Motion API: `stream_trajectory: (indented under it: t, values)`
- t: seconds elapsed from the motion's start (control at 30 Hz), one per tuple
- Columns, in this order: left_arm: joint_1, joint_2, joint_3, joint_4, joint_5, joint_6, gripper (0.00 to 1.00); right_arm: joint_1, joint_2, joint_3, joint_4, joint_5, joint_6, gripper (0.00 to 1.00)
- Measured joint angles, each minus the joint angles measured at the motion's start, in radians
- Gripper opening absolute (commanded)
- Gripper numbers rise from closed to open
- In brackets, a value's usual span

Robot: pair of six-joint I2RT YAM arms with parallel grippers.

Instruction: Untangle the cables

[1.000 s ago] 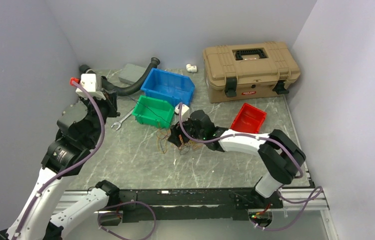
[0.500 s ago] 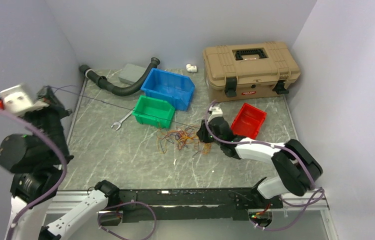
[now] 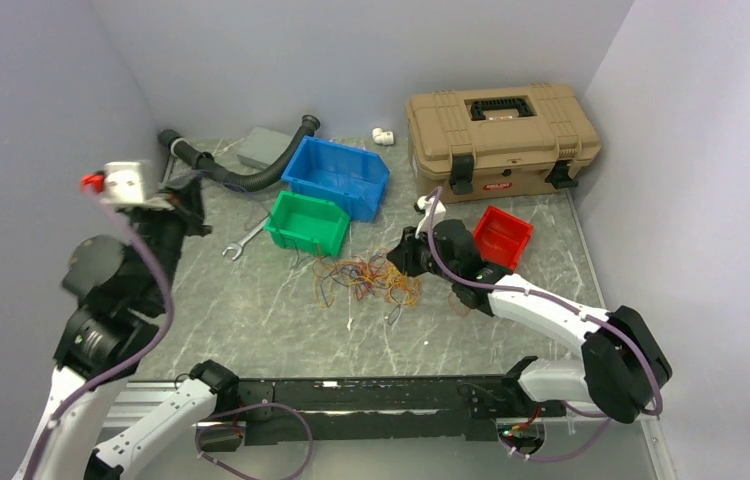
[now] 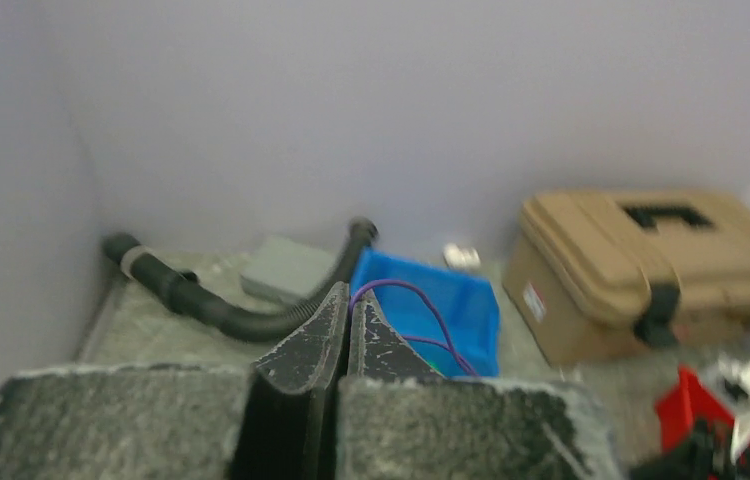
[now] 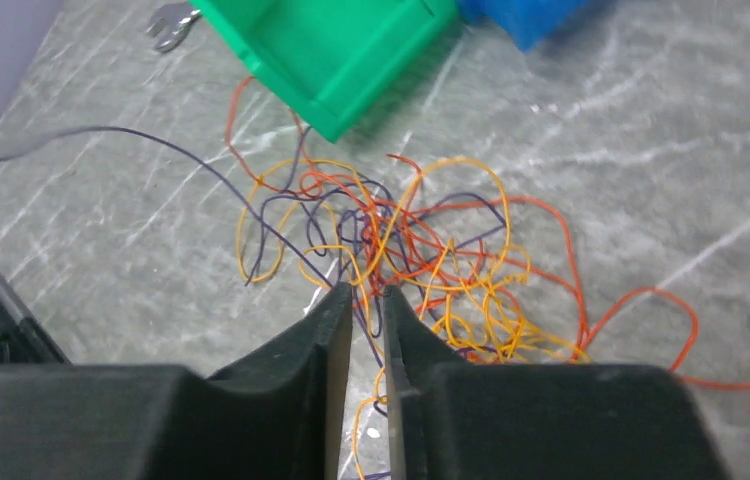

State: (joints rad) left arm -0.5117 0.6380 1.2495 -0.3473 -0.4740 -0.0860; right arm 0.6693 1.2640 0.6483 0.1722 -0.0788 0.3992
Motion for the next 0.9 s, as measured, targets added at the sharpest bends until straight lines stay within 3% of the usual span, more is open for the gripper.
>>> stream_trajectory:
  t: [0.03,0.07,0.17,0.2,0.27,0.57,0.9]
  values:
    - [0.000,0.013,-0.009,-0.013,0.027,-0.009,0.00,0.000,-0.010,0.010,-0.003,-0.016,-0.012,0.09]
    - [0.000,0.032,-0.025,-0.032,0.071,-0.024,0.00,0.000,-0.017,0.019,-0.006,-0.032,-0.022,0.15]
    - [0.000,0.068,-0.053,-0.080,0.156,-0.042,0.00,0.002,-0.026,0.043,-0.009,-0.083,-0.050,0.59]
    - [0.000,0.079,-0.053,-0.097,0.176,-0.044,0.00,0.003,-0.027,0.047,-0.009,-0.098,-0.056,0.69]
    - [0.000,0.097,-0.053,-0.117,0.195,-0.051,0.00,0.005,-0.028,0.048,-0.008,-0.138,-0.084,0.79]
    - [0.000,0.056,0.035,-0.193,0.097,-0.029,0.00,0.088,0.097,0.130,-0.010,-0.253,-0.249,0.82]
    - [0.000,-0.068,0.135,-0.189,0.021,0.002,0.00,0.106,0.277,0.224,-0.013,-0.266,-0.296,0.80]
